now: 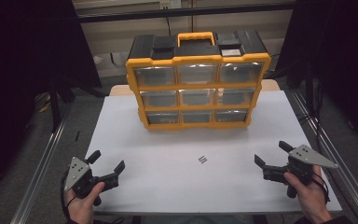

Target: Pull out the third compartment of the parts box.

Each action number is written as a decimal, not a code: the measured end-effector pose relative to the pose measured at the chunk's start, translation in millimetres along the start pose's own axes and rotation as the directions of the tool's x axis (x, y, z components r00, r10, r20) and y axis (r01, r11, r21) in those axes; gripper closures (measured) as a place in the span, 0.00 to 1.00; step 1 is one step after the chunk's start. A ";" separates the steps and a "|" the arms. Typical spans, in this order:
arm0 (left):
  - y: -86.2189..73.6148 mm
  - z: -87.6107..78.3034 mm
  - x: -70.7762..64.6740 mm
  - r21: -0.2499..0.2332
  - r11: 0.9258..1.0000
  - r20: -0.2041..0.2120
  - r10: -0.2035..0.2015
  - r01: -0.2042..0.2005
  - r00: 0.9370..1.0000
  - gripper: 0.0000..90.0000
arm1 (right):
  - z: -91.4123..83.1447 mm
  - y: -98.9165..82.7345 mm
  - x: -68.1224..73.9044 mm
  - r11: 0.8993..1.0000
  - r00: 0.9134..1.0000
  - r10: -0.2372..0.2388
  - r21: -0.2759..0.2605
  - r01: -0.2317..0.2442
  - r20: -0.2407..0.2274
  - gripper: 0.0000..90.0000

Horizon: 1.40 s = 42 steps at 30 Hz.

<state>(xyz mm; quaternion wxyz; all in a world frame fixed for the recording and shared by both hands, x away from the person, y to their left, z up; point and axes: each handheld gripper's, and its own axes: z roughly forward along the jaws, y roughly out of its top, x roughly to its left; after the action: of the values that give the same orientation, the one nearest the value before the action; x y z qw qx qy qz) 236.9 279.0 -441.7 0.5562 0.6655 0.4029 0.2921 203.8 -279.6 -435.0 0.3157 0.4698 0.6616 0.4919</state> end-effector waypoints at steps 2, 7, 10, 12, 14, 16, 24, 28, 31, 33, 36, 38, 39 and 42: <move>0.3 0.7 -0.3 -0.004 1.000 0.002 -0.006 0.006 1.000 0.03 | 0.3 -0.3 0.1 1.000 1.000 -0.004 0.003 0.004 -0.007 0.00; 0.4 1.7 0.8 0.002 1.000 -0.012 -0.009 0.009 1.000 0.03 | 2.6 -0.7 -0.2 1.000 1.000 0.005 0.007 -0.005 -0.009 0.00; 0.4 0.6 0.8 0.000 1.000 -0.016 -0.011 0.011 1.000 0.03 | 4.9 -0.2 0.0 1.000 1.000 0.003 0.014 -0.002 -0.009 0.00; 0.3 0.2 1.5 -0.001 1.000 -0.008 -0.005 0.005 1.000 0.03 | 5.6 0.7 1.2 1.000 1.000 0.005 0.018 -0.005 -0.013 0.00; 0.6 0.5 1.3 0.002 1.000 -0.008 -0.001 0.001 1.000 0.03 | 5.9 2.2 2.3 1.000 1.000 0.007 0.030 -0.006 -0.020 0.00; 1.0 1.0 1.9 0.000 1.000 -0.006 -0.002 0.002 1.000 0.03 | 5.7 3.2 2.9 1.000 1.000 -0.003 0.026 0.003 -0.021 0.00; 1.4 0.6 2.5 0.002 1.000 -0.008 -0.013 0.013 1.000 0.03 | 9.9 19.6 6.7 1.000 0.999 -0.021 -0.005 0.021 -0.036 0.00; 1.8 1.6 -0.2 0.006 1.000 -0.001 0.003 -0.003 1.000 0.03 | 9.9 30.1 6.0 0.999 0.998 -0.037 -0.019 0.036 -0.043 0.00; 2.2 3.3 -1.4 0.006 1.000 0.022 0.005 -0.005 1.000 0.03 | 12.1 37.3 5.6 0.999 0.998 -0.040 -0.034 0.038 -0.047 0.00; 2.3 3.5 -2.0 0.009 1.000 0.013 0.006 -0.006 1.000 0.03 | 14.4 41.7 6.1 0.998 0.997 -0.050 -0.039 0.048 -0.051 0.00; 2.2 4.1 -2.3 0.011 1.000 0.008 0.004 -0.004 1.000 0.03 | 18.0 47.4 7.6 0.997 0.997 -0.056 -0.047 0.054 -0.051 0.00; 2.0 4.5 -1.6 0.012 1.000 0.006 -0.003 0.003 1.000 0.03 | 20.8 51.0 8.5 0.997 0.996 -0.067 -0.050 0.065 -0.055 0.00; 2.0 4.5 -1.6 0.012 1.000 0.006 -0.003 0.003 1.000 0.03 | 21.9 52.2 9.1 0.996 0.996 -0.071 -0.053 0.068 -0.054 0.00; 1.9 4.7 -1.0 0.014 1.000 0.007 -0.005 0.005 1.000 0.03 | 25.4 57.8 11.7 0.995 0.995 -0.083 -0.064 0.079 -0.060 0.00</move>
<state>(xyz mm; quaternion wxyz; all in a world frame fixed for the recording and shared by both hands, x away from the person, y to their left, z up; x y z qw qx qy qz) 240.8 275.7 -440.8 0.5538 0.6694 0.4046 0.2855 239.9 -255.4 -387.8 0.3287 0.4172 0.6742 0.5131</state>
